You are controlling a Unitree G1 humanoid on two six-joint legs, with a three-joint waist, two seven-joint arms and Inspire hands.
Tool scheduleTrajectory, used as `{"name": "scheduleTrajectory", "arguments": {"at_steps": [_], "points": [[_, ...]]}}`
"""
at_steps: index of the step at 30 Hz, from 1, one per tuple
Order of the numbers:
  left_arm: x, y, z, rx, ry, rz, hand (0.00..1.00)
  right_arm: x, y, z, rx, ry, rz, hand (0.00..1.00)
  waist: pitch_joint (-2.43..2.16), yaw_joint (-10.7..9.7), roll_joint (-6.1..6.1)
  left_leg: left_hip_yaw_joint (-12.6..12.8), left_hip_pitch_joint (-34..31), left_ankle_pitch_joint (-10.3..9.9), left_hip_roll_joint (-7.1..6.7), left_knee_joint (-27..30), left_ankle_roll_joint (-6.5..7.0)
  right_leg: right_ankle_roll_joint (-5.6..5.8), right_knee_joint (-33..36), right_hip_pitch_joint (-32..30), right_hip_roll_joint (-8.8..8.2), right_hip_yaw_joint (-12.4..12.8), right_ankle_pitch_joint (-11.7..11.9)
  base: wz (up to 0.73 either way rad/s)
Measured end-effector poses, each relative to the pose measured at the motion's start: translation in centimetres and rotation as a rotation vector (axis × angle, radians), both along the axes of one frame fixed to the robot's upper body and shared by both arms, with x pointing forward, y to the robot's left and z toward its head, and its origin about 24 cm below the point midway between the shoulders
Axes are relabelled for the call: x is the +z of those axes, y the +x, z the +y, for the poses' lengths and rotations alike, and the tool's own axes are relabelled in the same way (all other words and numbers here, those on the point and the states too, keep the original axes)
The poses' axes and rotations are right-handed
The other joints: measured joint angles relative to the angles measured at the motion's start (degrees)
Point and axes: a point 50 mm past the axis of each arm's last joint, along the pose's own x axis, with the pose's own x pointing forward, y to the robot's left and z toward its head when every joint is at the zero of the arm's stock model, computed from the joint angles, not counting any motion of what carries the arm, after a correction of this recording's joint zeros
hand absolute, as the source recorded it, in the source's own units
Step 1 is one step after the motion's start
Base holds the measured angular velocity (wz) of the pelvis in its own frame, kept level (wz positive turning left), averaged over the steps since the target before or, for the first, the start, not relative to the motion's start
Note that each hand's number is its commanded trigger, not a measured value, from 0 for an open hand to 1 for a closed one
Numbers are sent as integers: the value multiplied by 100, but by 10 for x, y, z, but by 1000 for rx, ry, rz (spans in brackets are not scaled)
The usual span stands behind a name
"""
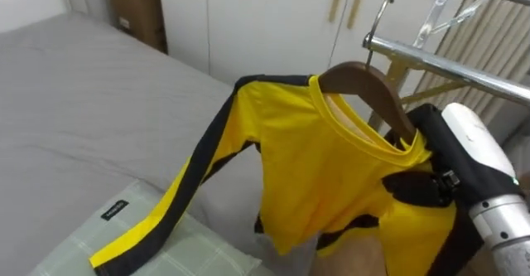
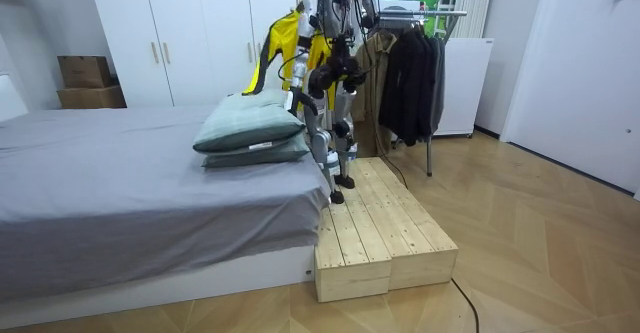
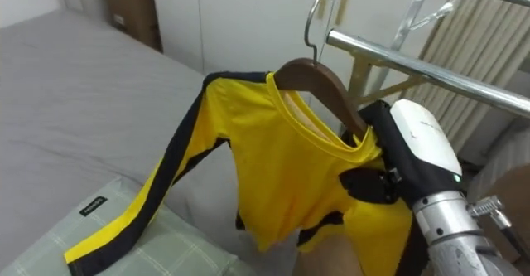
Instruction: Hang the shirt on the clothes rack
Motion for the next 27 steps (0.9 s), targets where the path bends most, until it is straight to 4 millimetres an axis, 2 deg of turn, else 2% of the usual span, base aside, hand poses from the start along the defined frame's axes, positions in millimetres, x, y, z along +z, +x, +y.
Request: {"name": "scheduleTrajectory", "arguments": {"at_steps": [1,2,3,5,7,8,9,11,13,17,19,20,21,24,27], "points": [[0,0,0,3,1,1,0,-1,0,0,-5,2,5,100,0,1,0,75,10,-10,16,0,-17,4,1,-28,-14,-61,0,-61],[0,0,1,7,5,6,0,-3,1,-1,-13,4,15,100,-1,-40,1,141,17,-13,20,-8,-38,-10,12,-56,32,11,9,-46],[0,0,1,9,8,10,0,-3,1,0,-11,-1,17,100,-2,-47,-2,237,22,-14,25,-22,-71,-101,2,-87,101,157,63,-44],[1,-1,1,15,12,20,0,-5,1,4,1,-12,22,100,-3,-57,-6,332,70,14,61,-83,-138,-144,-84,-58,239,408,156,-45],[1,-1,2,28,13,18,0,-6,1,5,5,-6,24,100,2,-114,-13,376,81,31,91,-106,-162,-179,-155,-34,298,506,205,-29],[1,-2,2,36,16,19,0,-6,1,7,4,7,21,100,3,-107,-14,277,77,31,96,-106,-162,-208,-193,11,348,576,241,-27],[1,-2,3,39,22,21,0,-7,1,8,4,20,21,100,3,-113,-21,59,62,31,70,-106,-161,-222,-199,24,391,638,255,-32],[1,-2,2,38,22,20,0,-7,1,10,10,35,21,100,-1,-129,-31,-219,49,33,33,-105,-162,-217,-203,32,445,752,269,-31],[1,-2,1,38,23,19,0,-7,2,11,11,46,18,100,-3,-239,-41,-242,35,40,42,-81,-173,-181,-220,29,475,807,271,-21],[1,0,1,12,29,20,0,-5,1,8,3,91,13,100,1,-485,-68,-260,-87,27,122,212,-194,-217,-217,19,527,875,297,-7],[2,6,2,2,39,7,0,-5,1,7,0,92,11,100,2,-530,-98,-257,-93,24,127,223,-192,-216,-219,23,547,913,324,6],[2,9,2,-7,40,-3,0,-5,1,7,0,92,10,100,3,-588,-111,-261,-116,18,124,214,-185,-217,-217,25,611,1079,358,12],[2,12,2,-23,39,-11,0,-5,1,6,-2,91,9,100,3,-609,-116,-252,-137,3,106,171,-154,-206,-243,27,707,1364,422,10],[1,15,-1,-47,33,-17,0,-6,2,5,-5,91,13,100,3,-589,-113,-211,-133,54,15,-28,-72,-135,-402,72,845,1929,638,-14],[1,15,-2,-47,30,-19,0,-7,2,5,-9,89,20,100,4,-586,-107,-53,-105,65,14,-103,-63,-43,-422,-4,848,1988,727,-29]]}}
